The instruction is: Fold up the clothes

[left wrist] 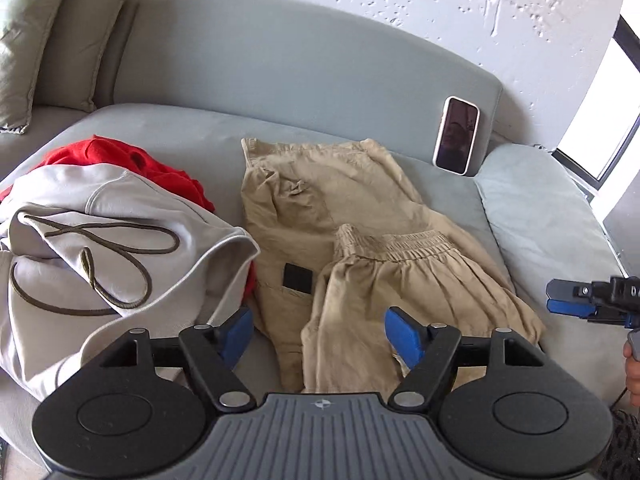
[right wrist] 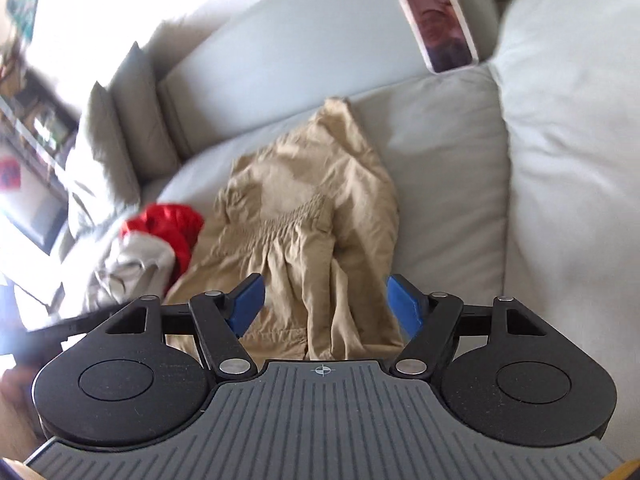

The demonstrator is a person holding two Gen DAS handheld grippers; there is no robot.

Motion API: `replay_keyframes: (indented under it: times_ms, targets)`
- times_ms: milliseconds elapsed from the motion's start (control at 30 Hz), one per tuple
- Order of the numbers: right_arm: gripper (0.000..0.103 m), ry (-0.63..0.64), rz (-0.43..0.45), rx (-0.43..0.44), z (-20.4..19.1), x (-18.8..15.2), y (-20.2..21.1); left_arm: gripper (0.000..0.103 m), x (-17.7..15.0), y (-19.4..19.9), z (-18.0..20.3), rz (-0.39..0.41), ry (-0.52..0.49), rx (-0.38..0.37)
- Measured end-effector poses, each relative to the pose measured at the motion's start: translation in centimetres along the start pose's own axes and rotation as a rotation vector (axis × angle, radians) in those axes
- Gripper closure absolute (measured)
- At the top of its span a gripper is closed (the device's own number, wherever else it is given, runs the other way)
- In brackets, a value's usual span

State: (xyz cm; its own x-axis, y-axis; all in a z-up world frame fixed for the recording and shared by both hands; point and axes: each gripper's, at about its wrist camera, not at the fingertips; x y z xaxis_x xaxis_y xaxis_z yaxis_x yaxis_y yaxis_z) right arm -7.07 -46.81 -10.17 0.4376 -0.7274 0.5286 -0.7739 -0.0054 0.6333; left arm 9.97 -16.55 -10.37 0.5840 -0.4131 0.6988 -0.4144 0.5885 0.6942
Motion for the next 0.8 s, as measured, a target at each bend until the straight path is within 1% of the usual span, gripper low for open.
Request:
replay_keyframes:
  times_ms: [33,100,167,200,267,300,333,367,400,433,500,567,600,667,700,800]
  targets:
    - [0.03,-0.047,-0.001,0.005,0.6,-0.1,0.2,0.032,0.1,-0.6,0.6,-0.009,-0.038,0.012]
    - [0.03,-0.093,-0.01,-0.02,1.0,0.0,-0.6,0.035,0.4,-2.4,1.6,-0.039,-0.105,0.033]
    - [0.031,-0.096,-0.007,-0.041,0.4,-0.2,-1.1,0.039,1.0,-4.2,2.0,-0.065,-0.128,0.025]
    - [0.031,-0.096,-0.002,-0.036,0.3,-0.4,-1.0,0.041,1.4,-4.8,2.1,-0.07,-0.132,0.013]
    - [0.031,-0.099,0.014,-0.02,-0.1,-0.5,-0.8,0.053,1.9,-6.2,2.6,-0.096,-0.154,-0.017]
    - [0.031,-0.099,0.021,-0.018,-0.2,-0.6,-0.6,0.066,2.1,-6.7,2.9,-0.118,-0.169,-0.03]
    - [0.031,-0.098,0.026,-0.016,-0.4,-0.7,-0.5,0.088,2.1,-7.1,3.2,-0.13,-0.192,-0.033]
    - [0.031,-0.095,0.027,-0.016,-0.5,-0.8,-0.5,0.095,2.0,-6.9,3.5,-0.113,-0.218,-0.023]
    - [0.031,-0.091,0.027,-0.018,-0.6,-0.9,-0.4,0.1,1.9,-6.3,3.8,-0.078,-0.242,-0.009]
    - [0.031,-0.082,0.028,-0.022,-0.7,-0.9,-0.3,0.101,1.7,-5.5,3.8,-0.036,-0.242,-0.003]
    - [0.031,-0.06,0.035,-0.032,-0.9,-1.0,-0.2,0.099,1.3,-3.6,3.0,0.053,-0.198,0.001]
    - [0.031,-0.04,0.046,-0.036,-1.2,-0.8,-0.2,0.099,0.5,-2.6,2.1,0.102,-0.156,0.04]
    - [0.031,-0.03,0.051,-0.037,-1.3,-0.6,-0.3,0.099,0.2,-2.7,1.7,0.104,-0.139,0.056]
    - [0.031,-0.006,0.052,-0.034,-1.8,-0.1,-1.0,0.099,-0.3,-3.8,1.0,0.065,-0.118,0.069]
    - [0.031,0.017,0.048,-0.034,-2.3,0.4,-1.7,0.099,-0.3,-4.5,1.0,0.045,-0.126,0.065]
    - [0.031,0.099,0.035,-0.041,-4.0,1.7,-4.1,0.098,-0.2,-5.6,1.4,0.025,-0.165,0.073]
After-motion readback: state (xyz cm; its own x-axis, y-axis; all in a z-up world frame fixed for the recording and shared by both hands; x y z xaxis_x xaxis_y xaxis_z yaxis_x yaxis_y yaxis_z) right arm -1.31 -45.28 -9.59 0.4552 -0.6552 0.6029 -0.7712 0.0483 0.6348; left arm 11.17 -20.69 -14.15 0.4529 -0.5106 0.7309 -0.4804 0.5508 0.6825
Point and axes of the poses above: each gripper's, at about its wrist camera, not at the fingertips, and y roughly against the way its jaws point, z to its right, x to its top, and after that the axes turned 3 degrees about -y, right-handed
